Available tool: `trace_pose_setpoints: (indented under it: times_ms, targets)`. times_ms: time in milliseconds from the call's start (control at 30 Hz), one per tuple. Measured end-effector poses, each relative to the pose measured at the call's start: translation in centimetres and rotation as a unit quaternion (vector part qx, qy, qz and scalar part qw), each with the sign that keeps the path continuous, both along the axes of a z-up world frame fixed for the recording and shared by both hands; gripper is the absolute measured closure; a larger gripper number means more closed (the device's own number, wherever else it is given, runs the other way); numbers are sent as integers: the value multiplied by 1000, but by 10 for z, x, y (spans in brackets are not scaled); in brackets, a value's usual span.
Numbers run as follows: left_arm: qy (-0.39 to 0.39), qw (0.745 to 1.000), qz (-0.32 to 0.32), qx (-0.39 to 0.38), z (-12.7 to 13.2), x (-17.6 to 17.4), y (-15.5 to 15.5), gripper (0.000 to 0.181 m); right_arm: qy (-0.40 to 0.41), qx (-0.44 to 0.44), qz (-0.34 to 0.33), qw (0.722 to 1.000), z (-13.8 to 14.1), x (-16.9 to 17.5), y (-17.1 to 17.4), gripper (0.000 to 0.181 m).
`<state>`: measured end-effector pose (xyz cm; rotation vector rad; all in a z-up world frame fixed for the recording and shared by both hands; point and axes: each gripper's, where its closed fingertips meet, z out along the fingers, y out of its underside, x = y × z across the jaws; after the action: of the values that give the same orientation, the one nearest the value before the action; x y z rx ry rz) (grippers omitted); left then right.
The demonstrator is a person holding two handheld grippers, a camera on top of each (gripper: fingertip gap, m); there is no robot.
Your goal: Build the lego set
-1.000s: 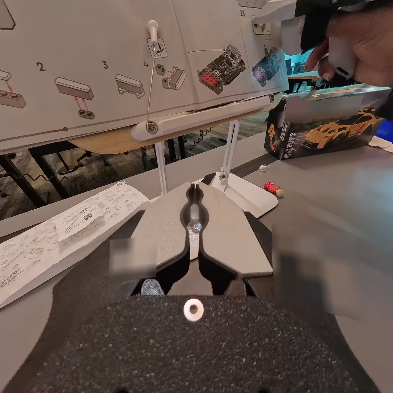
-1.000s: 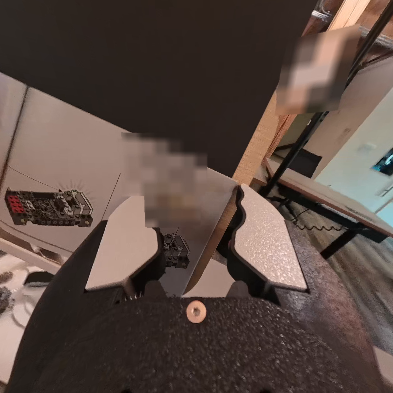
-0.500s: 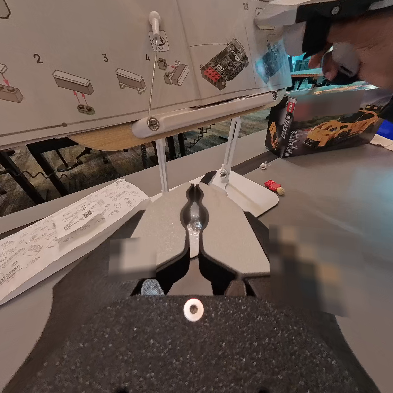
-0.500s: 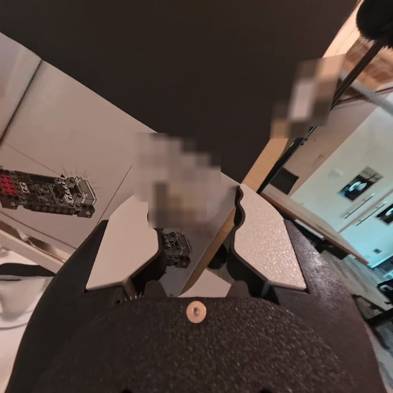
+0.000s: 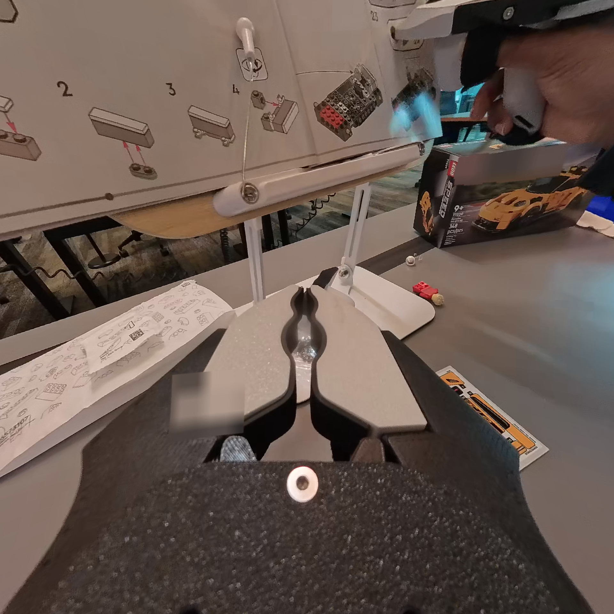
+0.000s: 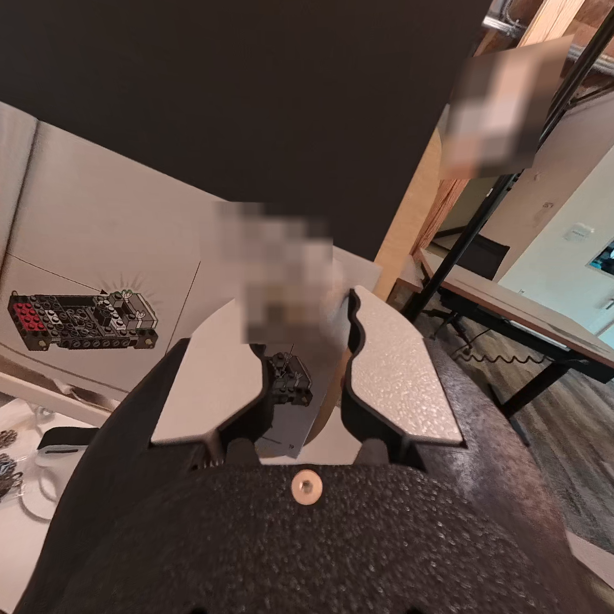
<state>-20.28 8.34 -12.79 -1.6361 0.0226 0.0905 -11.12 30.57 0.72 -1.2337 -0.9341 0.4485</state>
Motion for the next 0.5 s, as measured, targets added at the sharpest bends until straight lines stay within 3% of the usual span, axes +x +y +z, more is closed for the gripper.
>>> trace_pose_setpoints:
  times_ms: [300, 500]
  targets:
    - [0, 1000, 1, 0, 0, -1, -1, 180, -7, 19, 14, 1000, -3, -3, -8, 155]
    - [2, 1000, 1, 0, 0, 0, -1, 180, 17, 120, -9, 993, 18, 16, -24, 163]
